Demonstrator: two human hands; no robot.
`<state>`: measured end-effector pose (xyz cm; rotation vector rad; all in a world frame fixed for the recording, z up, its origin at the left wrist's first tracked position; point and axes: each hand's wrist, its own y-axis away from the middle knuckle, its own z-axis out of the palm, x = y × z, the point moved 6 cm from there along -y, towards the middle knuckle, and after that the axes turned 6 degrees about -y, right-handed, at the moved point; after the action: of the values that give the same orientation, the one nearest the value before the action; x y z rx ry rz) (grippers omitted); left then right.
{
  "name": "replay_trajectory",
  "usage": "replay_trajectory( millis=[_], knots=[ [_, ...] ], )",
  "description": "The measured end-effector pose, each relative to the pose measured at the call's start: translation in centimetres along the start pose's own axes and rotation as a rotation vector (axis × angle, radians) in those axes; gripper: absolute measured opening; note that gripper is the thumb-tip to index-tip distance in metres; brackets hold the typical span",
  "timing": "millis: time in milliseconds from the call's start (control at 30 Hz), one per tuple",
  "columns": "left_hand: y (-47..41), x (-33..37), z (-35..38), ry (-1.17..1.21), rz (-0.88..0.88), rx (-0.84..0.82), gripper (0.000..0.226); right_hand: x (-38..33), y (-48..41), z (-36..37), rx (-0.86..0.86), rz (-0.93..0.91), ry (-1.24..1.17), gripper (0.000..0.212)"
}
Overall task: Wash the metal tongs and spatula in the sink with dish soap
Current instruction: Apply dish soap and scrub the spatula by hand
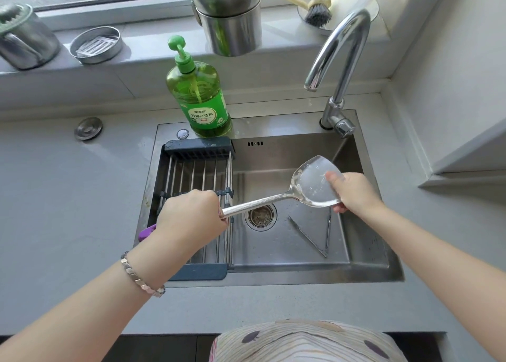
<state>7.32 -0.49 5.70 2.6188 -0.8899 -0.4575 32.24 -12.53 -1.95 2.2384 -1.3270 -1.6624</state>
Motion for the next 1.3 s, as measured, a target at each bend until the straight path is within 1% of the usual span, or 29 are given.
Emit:
replay_trajectory(
  millis=[33,67,133,167,200,267,300,333,367,400,433,467,500,533,567,600,667,700,767,800,833,900,933,1000,1067,1133,1200,1233,1300],
  knots=[
    [0.0,0.0,0.1,-0.006,0.003,-0.004,0.02,-0.1,0.2,0.3,-0.045,-0.061,0.019,0.024],
    [0.1,0.1,0.2,-0.019,0.012,-0.008,0.02,-0.2,0.4,0.6,-0.084,-0.108,0.058,0.036],
    [0.4,0.6,0.2,-0.061,0.049,-0.001,0.018,-0.2,0.6,1.0,-0.148,-0.151,0.176,0.08],
    [0.5,1.0,0.1,-0.084,0.073,0.006,0.016,-0.4,0.5,1.1,-0.142,-0.181,0.274,0.091],
    [0.6,1.5,0.0,-0.102,0.101,0.006,0.016,-0.7,0.4,1.1,-0.107,-0.218,0.396,0.093],
    [0.9,2.5,0.1,-0.1,0.144,-0.012,0.019,-1.9,0.3,1.0,0.025,-0.33,0.654,0.076],
    [0.9,2.7,0.2,-0.08,0.143,-0.024,0.019,-2.4,0.4,1.1,0.075,-0.395,0.769,0.072],
    [0.8,2.6,0.2,-0.058,0.127,-0.035,0.019,-2.7,0.5,1.6,0.076,-0.462,0.861,0.077],
    [0.7,2.3,0.2,-0.038,0.103,-0.044,0.019,-2.6,0.8,2.3,0.032,-0.527,0.946,0.09],
    [0.5,1.8,0.2,-0.026,0.077,-0.053,0.018,-2.2,1.5,3.3,-0.061,-0.613,1.002,0.104],
    [0.4,1.4,0.3,-0.019,0.056,-0.062,0.018,-1.5,2.6,4.2,-0.183,-0.679,1.026,0.112],
    [0.4,1.0,0.4,-0.014,0.041,-0.069,0.018,-0.7,3.8,4.9,-0.297,-0.719,1.039,0.112],
    [0.4,0.7,0.5,-0.009,0.03,-0.073,0.018,0.0,4.7,5.2,-0.371,-0.773,1.078,0.108],
    [0.5,0.5,0.7,-0.005,0.023,-0.076,0.019,0.6,5.3,5.2,-0.403,-0.824,1.142,0.102],
    [0.6,0.3,0.8,-0.001,0.018,-0.076,0.02,0.7,5.4,4.6,-0.392,-0.823,1.206,0.096],
    [0.8,0.2,0.9,0.001,0.016,-0.071,0.021,0.4,4.8,3.8,-0.316,-0.829,1.243,0.094],
    [0.8,0.3,0.8,0.004,0.015,-0.047,0.021,-0.1,3.4,2.0,-0.203,-0.757,1.204,0.106],
    [0.7,0.5,0.6,0.008,0.016,-0.036,0.021,-0.4,3.0,1.7,-0.157,-0.763,1.143,0.114],
    [0.5,1.1,0.2,0.025,0.02,-0.016,0.021,-0.4,3.3,2.8,-0.19,-0.758,1.058,0.12],
    [0.3,1.4,0.0,0.035,0.019,-0.004,0.022,-0.5,4.0,3.7,-0.229,-0.79,1.049,0.117],
    [0.1,1.4,-0.2,0.039,0.017,0.006,0.022,-0.5,5.0,4.4,-0.266,-0.823,1.091,0.111],
    [0.1,0.8,-0.2,0.043,0.001,0.002,0.022,0.7,5.6,4.3,-0.351,-0.773,1.162,0.095],
    [0.2,0.4,0.0,0.044,-0.01,-0.006,0.022,1.3,5.2,3.5,-0.363,-0.755,1.178,0.09],
    [0.6,-0.1,0.5,0.05,-0.028,-0.021,0.022,1.4,3.9,2.0,-0.313,-0.717,1.174,0.089],
    [0.8,0.4,0.7,0.056,-0.019,-0.02,0.021,0.2,3.3,1.7,-0.252,-0.673,1.143,0.096],
    [0.6,1.1,0.5,0.063,-0.006,-0.006,0.021,-0.4,3.7,3.2,-0.234,-0.708,1.099,0.104],
    [0.3,1.0,0.3,0.063,-0.012,0.003,0.022,0.1,4.7,4.9,-0.276,-0.764,1.125,0.098],
    [0.2,0.7,0.3,0.066,-0.021,-0.003,0.023,0.7,4.9,5.0,-0.307,-0.761,1.153,0.093],
    [0.4,-0.1,0.9,0.088,-0.045,-0.04,0.023,0.9,4.5,3.9,-0.271,-0.835,1.178,0.087]
  ],
)
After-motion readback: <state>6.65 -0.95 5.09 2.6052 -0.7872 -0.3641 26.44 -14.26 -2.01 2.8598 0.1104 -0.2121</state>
